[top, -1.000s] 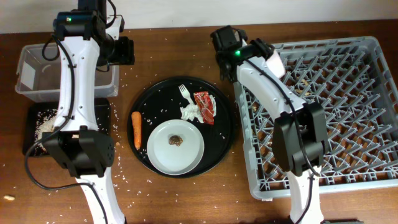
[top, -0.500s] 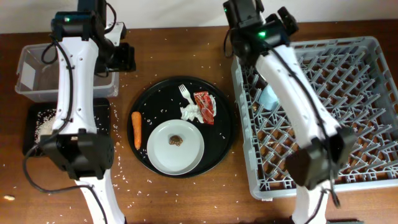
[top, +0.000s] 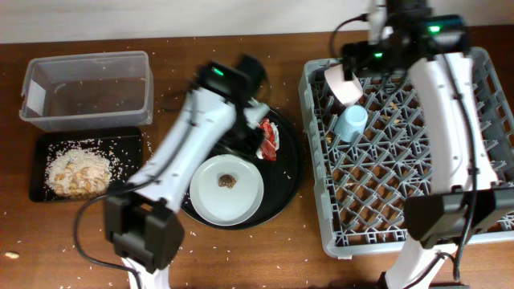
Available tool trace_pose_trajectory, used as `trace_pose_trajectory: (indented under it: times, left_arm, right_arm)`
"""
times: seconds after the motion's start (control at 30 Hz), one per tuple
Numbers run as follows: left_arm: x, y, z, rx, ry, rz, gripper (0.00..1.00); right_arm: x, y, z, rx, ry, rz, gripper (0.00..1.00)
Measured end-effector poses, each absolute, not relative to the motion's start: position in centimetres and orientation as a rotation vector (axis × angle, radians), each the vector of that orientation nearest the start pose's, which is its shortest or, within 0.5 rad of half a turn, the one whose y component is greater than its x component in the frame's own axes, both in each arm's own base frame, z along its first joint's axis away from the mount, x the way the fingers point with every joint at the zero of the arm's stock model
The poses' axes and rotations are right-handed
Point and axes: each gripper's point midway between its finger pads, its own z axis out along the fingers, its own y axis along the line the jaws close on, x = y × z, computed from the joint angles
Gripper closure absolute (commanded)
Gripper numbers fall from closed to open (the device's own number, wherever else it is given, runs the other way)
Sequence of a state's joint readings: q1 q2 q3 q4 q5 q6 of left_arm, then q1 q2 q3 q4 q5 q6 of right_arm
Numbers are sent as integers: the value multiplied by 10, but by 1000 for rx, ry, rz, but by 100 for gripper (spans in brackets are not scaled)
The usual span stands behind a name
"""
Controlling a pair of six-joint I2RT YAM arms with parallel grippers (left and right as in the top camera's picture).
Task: Sort waste into correct bins and load items into the dishwasher rack
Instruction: 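Place the pink bowl upside down in the dish rack, then grasp the white plate with the left gripper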
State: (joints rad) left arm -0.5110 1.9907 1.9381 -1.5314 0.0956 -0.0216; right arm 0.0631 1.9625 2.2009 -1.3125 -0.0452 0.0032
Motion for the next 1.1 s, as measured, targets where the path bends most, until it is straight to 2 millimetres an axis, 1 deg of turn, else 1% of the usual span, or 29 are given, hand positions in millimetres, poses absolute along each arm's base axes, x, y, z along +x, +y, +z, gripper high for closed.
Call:
trace_pose_trajectory:
  times: [0.03, 0.1, 0.13, 0.17, 0.2, 0.27, 0.3, 0.33, 0.4, 0.43, 0.5, 0.57, 0.6, 0.77, 0.8, 0.87, 0.9, 0.93, 1.0, 1.03, 1.07, 1.1]
  left_arm:
    - [303, -214, 135, 807, 3097, -128, 48]
    - [287, -244, 107, 869, 3073, -130, 50]
    - [278, -257, 93, 898, 3058, -132, 50]
    - [268, -263, 80, 928, 3055, -117, 50]
    - [261, -262, 69, 934, 3067, -87, 50]
    - [255, -252, 50, 894, 3101, -36, 51]
    - [255, -247, 46, 870, 3114, -17, 54]
    - [258, -247, 46, 854, 3107, -18, 57]
    - [260, -248, 45, 841, 3100, -24, 57]
    - [261, -249, 44, 851, 3095, -34, 57]
    - [257, -253, 41, 916, 3086, -81, 68]
    - [254, -255, 40, 966, 3080, -113, 68]
    - [254, -255, 40, 974, 3079, -115, 71]
    - [255, -252, 35, 917, 3109, -75, 71]
    - [255, -251, 32, 912, 3115, -63, 71]
    - [256, -246, 20, 880, 3155, -29, 71]
    - [258, -243, 19, 859, 3163, -26, 72]
    - [261, -240, 17, 826, 3175, -31, 74]
    - [264, -232, 5, 765, 3228, -35, 88]
    - [264, -231, 5, 739, 3254, -72, 97]
    - [264, -232, 5, 702, 3279, -123, 99]
    - [263, -230, 6, 665, 3301, -154, 99]
  right_arm:
    - [459, 20, 257, -37, 2653, 91, 2]
    - [456, 9, 255, 9, 2668, 115, 2]
    - [454, 8, 254, 16, 2677, 122, 2]
    - [452, 8, 253, 20, 2684, 133, 2]
    - [451, 9, 253, 19, 2690, 139, 3]
    - [448, 10, 252, 19, 2704, 146, 3]
    - [446, 10, 251, 19, 2712, 148, 3]
    - [444, 10, 250, 20, 2720, 151, 4]
    - [440, 10, 248, 23, 2741, 153, 4]
    - [439, 10, 248, 22, 2744, 153, 4]
    - [438, 10, 247, 23, 2747, 153, 4]
    - [437, 10, 247, 22, 2752, 153, 4]
    - [436, 10, 247, 22, 2755, 153, 4]
    - [435, 10, 246, 23, 2761, 154, 4]
    - [434, 10, 246, 24, 2764, 154, 4]
    - [434, 10, 246, 24, 2765, 154, 4]
    - [434, 10, 246, 24, 2765, 154, 4]
    - [434, 10, 246, 24, 2765, 154, 4]
    - [434, 10, 246, 24, 2765, 154, 4]
    - [434, 11, 246, 23, 2765, 155, 4]
    - [434, 11, 246, 23, 2764, 158, 4]
    - [434, 11, 246, 23, 2763, 159, 4]
